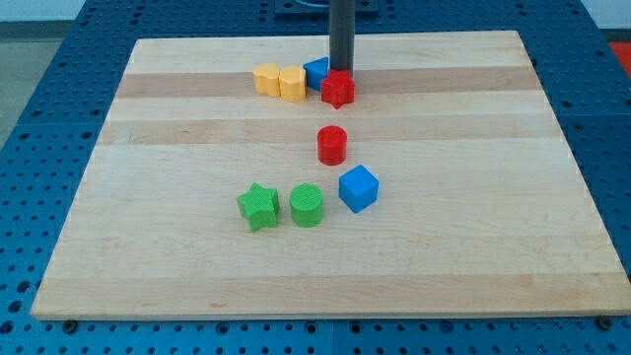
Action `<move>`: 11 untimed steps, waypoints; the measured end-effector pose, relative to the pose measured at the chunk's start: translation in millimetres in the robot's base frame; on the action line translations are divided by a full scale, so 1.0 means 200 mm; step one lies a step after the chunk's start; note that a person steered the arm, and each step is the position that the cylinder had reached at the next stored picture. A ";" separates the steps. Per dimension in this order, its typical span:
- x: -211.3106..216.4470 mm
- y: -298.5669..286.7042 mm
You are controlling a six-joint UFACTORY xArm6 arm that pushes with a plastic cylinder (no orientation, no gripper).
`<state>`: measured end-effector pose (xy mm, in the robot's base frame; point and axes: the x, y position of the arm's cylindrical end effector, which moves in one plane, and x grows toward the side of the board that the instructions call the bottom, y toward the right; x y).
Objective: Separate the red star from the blue triangle
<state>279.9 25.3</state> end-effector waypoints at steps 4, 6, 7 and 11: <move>0.47 -0.07; 0.40 -0.32; 0.26 -0.31; 0.21 -0.08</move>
